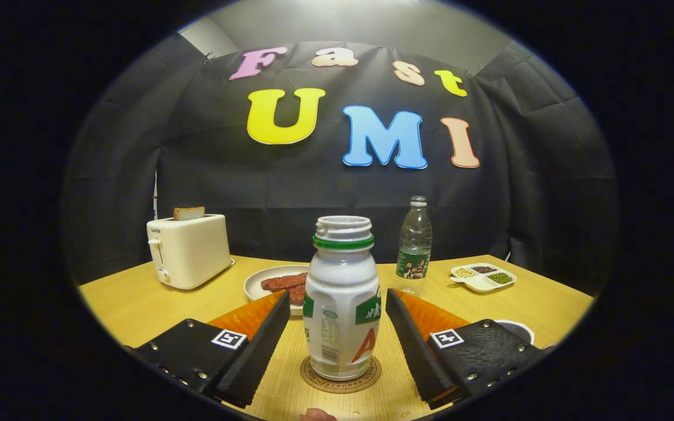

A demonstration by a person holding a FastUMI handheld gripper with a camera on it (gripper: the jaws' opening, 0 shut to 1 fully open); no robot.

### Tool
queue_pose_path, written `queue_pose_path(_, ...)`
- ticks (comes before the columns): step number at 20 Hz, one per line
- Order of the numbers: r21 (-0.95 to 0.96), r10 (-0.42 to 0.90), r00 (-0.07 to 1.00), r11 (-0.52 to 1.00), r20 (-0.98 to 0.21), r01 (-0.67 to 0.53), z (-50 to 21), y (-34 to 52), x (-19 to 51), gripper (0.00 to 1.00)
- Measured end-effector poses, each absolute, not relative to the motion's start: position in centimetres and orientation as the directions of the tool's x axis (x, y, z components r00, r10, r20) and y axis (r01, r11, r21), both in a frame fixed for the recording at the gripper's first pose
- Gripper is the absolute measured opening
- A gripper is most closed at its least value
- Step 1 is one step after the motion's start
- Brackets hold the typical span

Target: Take the bottle from table, then pour the juice into the cup, finally place the bottle on the coaster

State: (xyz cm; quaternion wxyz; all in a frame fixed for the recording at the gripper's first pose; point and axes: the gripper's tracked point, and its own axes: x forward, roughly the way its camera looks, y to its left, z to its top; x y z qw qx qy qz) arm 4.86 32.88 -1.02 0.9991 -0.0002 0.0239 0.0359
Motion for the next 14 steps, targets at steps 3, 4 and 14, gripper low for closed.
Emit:
queue_pose_path(3, 0.02, 0.073, 0.996, 0.997, -0.053, -0.072, 1.2, 32.6, 2.4, 0.99)
queue_pose_path(4, 0.035, 0.085, 0.995, 0.996, -0.047, -0.083, 2.2, 32.8, 1.6, 0.98)
queue_pose_path(14, 0.048, 0.067, 0.996, 0.996, 0.052, -0.07, 12.1, 30.9, -3.4, 0.98)
